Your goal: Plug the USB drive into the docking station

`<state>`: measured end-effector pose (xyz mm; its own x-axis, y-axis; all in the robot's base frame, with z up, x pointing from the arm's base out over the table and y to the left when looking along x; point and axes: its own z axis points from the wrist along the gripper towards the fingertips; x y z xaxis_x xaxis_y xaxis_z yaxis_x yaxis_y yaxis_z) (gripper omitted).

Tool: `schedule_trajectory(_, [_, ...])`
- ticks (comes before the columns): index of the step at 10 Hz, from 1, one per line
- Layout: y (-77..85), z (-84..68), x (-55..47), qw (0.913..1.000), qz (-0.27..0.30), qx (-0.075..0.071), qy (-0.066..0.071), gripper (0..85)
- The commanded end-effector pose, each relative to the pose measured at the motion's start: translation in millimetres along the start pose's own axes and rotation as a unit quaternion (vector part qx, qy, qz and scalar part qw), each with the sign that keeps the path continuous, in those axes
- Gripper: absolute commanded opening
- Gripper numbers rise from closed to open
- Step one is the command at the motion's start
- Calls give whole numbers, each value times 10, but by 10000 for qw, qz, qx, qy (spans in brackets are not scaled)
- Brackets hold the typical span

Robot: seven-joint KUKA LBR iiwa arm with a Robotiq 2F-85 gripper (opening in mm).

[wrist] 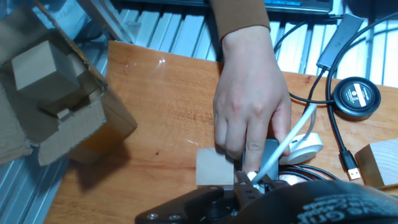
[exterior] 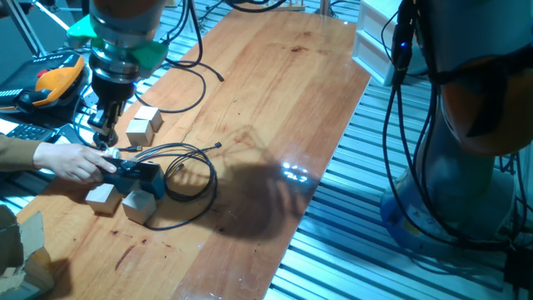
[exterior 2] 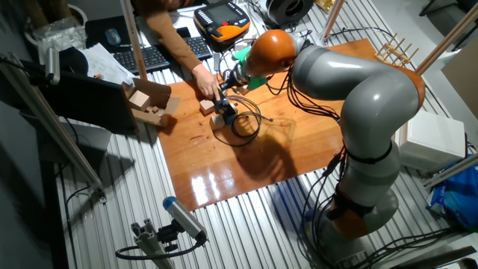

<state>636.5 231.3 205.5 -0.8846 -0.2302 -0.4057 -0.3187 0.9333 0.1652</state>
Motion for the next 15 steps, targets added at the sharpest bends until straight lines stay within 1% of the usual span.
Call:
schedule_trajectory(1, [-3,-8,-4,10000,-26,1,-1,0])
schedule_trajectory(2, [-8,-11,-11,10000,-72,9,-23,0])
schedule_trajectory(3, [-9,-13,-13,9999,-113,-28,-28,0])
schedule_trajectory(4, [3,-24,-14,9998,-184,21,-75,0])
schedule_trajectory(6, [7,-9,-12,9996,-284,2,-83,0])
schedule_trajectory(9, [7,-24,-16,9992,-393,-22,-118,0])
schedule_trajectory(11, [14,-37,-16,9988,-446,-14,-190,0])
schedule_trajectory(12, [2,-39,-27,9988,-453,-31,-205,0])
schedule_trajectory(15, [-20,-41,-38,9987,-474,-29,-171,0])
